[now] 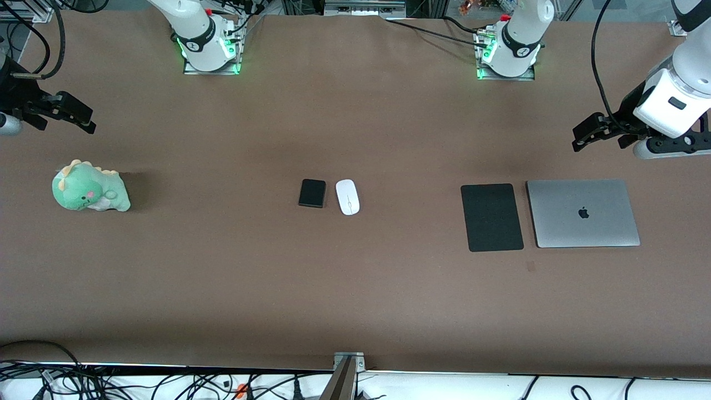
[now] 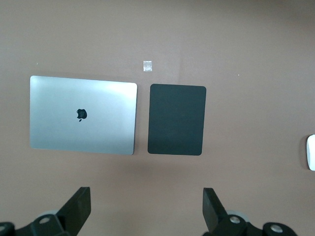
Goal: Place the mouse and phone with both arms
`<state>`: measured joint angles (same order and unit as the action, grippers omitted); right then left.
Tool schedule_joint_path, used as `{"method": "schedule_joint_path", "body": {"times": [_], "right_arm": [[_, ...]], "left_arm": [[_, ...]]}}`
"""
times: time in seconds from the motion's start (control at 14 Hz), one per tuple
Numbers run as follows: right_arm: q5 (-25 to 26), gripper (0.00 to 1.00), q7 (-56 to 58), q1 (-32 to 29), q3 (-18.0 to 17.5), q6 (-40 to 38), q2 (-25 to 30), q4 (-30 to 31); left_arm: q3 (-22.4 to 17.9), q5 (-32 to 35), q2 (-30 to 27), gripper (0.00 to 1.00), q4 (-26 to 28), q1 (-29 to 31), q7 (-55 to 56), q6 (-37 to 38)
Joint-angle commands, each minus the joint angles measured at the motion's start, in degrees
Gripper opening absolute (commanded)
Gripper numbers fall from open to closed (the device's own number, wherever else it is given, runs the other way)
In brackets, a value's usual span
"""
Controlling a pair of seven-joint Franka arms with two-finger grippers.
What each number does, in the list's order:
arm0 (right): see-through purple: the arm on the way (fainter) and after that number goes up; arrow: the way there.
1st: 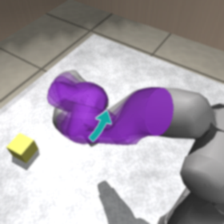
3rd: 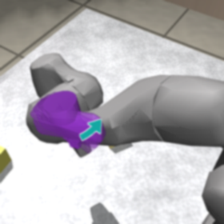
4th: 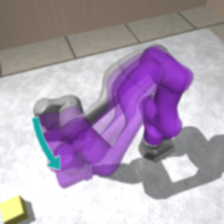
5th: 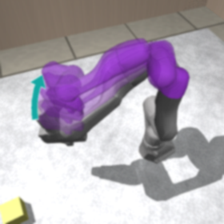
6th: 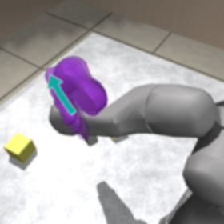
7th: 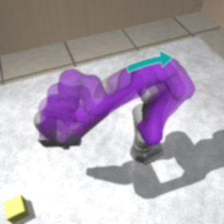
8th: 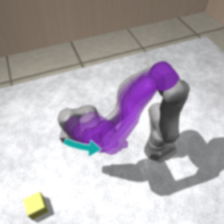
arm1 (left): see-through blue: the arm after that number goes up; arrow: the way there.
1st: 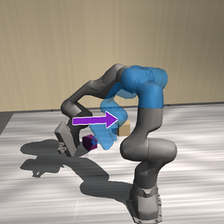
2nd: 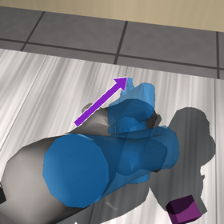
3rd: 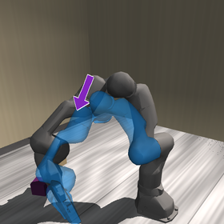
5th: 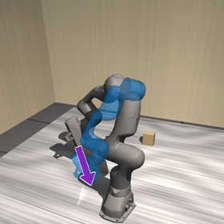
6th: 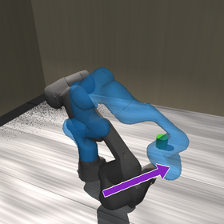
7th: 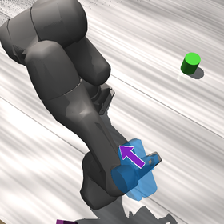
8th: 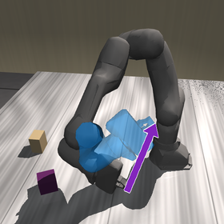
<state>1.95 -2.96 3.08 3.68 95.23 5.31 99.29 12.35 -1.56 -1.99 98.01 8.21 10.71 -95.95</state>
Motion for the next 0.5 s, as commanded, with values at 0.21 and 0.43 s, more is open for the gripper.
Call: {"method": "schedule_joint_path", "body": {"times": [0.21,0.43], "right_arm": [[-0.3,1.0,0.4,-1.1,-1.0,-1.6,0.5,-0.9],[-0.3,1.0,0.2,-1.1,-1.0,-1.6,0.5,-0.8]], "left_arm": [[0.4,-0.5,0.8,1.0,-1.8,0.6,-1.3,0.7],[0.6,-0.5,0.7,1.0,-1.9,0.5,-0.9,1.1]]}}
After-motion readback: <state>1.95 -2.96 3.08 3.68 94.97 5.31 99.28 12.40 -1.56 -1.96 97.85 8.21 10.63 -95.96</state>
